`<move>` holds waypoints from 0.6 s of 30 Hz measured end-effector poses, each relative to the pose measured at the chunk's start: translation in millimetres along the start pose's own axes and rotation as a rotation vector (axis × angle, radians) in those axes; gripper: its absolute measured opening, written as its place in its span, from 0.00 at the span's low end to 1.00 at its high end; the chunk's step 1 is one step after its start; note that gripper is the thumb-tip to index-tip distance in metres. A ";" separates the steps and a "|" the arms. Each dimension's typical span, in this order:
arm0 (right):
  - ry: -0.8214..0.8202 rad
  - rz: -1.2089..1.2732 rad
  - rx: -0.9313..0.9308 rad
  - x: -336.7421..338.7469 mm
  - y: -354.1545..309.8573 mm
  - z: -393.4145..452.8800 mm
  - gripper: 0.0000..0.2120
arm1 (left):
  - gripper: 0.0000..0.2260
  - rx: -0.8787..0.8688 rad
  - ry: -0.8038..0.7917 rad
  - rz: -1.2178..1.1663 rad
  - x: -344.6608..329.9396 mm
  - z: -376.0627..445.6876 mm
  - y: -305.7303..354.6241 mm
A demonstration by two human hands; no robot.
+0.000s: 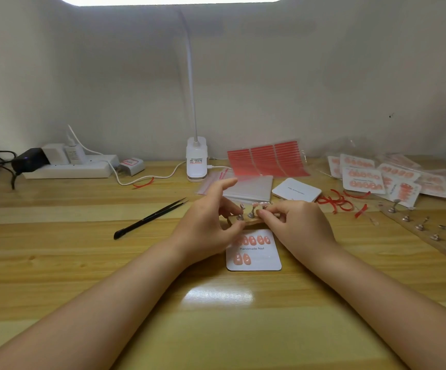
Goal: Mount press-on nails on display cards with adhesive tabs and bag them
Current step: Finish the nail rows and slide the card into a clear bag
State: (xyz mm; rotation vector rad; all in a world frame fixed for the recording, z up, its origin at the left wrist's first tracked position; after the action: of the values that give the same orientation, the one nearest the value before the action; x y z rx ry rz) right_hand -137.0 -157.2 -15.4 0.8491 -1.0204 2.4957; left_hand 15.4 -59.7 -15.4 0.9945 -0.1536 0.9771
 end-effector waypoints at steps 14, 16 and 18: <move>0.245 0.329 -0.010 8.4 3.0 2.8 0.06 | 0.29 0.078 0.140 0.025 5.0 7.3 -14.9; 0.283 0.418 -0.091 10.6 7.8 5.9 0.07 | 0.28 0.192 0.209 -0.101 7.7 10.7 -21.7; 0.299 0.457 -0.166 11.4 13.4 8.0 0.07 | 0.28 0.285 0.255 -0.211 9.8 13.2 -28.2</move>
State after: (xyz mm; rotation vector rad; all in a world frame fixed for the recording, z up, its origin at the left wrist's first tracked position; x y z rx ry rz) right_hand -149.0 -171.6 -10.7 0.1943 -1.4087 2.7325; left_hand 46.3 -68.6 -20.7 1.1095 0.3050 0.9369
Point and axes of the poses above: each hand's wrist, its own z-axis towards the middle knuckle, its own x-axis out of the back of the hand, y = z × x, the point moved 3 cm from there along z, towards the middle knuckle, and after that the axes turned 10 degrees about y, right-handed, at the moved point
